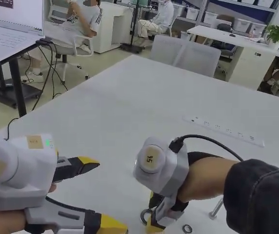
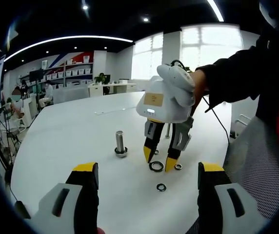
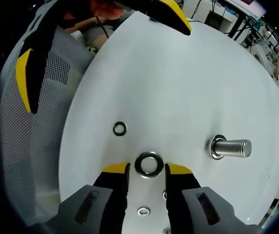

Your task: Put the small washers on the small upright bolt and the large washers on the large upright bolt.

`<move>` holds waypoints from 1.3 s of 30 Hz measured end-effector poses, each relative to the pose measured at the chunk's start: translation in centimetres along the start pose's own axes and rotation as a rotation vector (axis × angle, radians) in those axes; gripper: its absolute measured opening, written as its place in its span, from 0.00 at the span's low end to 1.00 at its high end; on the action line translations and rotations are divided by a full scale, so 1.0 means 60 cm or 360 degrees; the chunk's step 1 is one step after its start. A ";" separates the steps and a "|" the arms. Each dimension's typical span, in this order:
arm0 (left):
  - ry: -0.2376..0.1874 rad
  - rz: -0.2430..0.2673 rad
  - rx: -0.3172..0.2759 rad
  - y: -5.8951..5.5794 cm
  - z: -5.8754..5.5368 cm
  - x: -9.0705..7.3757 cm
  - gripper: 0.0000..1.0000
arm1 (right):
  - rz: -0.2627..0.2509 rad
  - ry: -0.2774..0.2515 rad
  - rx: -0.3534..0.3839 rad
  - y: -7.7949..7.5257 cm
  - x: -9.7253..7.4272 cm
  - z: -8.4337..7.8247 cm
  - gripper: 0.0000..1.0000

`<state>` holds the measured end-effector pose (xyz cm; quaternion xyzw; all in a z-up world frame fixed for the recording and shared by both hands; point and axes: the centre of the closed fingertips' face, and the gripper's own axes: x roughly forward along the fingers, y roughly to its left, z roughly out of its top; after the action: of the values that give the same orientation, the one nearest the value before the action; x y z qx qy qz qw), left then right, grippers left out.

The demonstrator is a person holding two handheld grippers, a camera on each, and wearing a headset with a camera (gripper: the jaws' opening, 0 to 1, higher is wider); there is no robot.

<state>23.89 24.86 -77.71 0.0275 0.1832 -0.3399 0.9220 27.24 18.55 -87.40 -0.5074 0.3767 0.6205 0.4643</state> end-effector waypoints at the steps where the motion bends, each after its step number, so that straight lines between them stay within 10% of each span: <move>1: 0.0001 0.0001 0.0001 0.000 0.000 0.000 0.84 | 0.0000 0.0000 0.0000 0.000 0.000 0.000 0.30; 39: 0.0008 -0.0006 -0.0005 -0.001 0.000 0.000 0.83 | 0.0005 -0.0006 0.0011 -0.002 -0.004 0.000 0.24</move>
<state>23.89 24.81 -77.68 0.0265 0.1861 -0.3414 0.9209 27.34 18.55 -87.18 -0.5040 0.3789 0.6209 0.4658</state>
